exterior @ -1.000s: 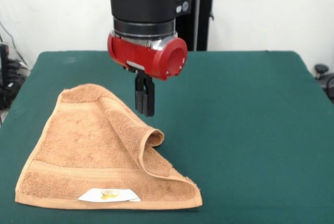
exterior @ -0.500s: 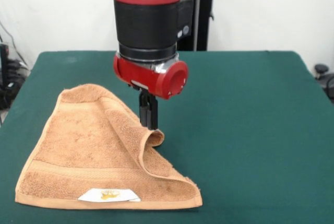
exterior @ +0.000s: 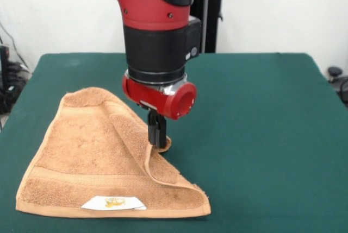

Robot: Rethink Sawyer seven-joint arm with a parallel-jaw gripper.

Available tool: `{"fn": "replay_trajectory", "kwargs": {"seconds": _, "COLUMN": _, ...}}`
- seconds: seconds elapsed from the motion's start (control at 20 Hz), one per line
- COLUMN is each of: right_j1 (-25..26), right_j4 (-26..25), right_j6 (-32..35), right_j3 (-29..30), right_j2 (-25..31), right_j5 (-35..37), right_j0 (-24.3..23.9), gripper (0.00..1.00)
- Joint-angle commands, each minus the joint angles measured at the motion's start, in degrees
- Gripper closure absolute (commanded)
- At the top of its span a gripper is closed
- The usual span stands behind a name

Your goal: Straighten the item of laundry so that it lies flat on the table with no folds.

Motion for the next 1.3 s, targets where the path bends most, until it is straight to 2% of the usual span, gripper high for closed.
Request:
{"fn": "replay_trajectory", "kwargs": {"seconds": 0.05, "right_j1": 3.03, "right_j4": -0.47, "right_j6": 5.67, "right_j3": 6.7, "right_j2": 1.41, "right_j5": -2.44, "right_j0": 1.9, "gripper": 1.0}}
{"fn": "replay_trajectory", "kwargs": {"seconds": 1.15, "right_j1": 1.21, "right_j4": -0.34, "right_j6": 5.76, "right_j3": 9.41, "right_j2": 1.14, "right_j5": -2.83, "right_j0": 2.27, "gripper": 1.0}}
{"fn": "replay_trajectory", "kwargs": {"seconds": 1.2, "right_j1": 1.2, "right_j4": -0.37, "right_j6": 5.71, "right_j3": 9.42, "right_j2": 1.08, "right_j5": -2.71, "right_j0": 2.35, "gripper": 0.0}}
{"fn": "replay_trajectory", "kwargs": {"seconds": 1.3, "right_j1": 1.16, "right_j4": -0.3, "right_j6": 6.12, "right_j3": 9.48, "right_j2": 0.83, "right_j5": -2.73, "right_j0": 2.58, "gripper": 0.0}}
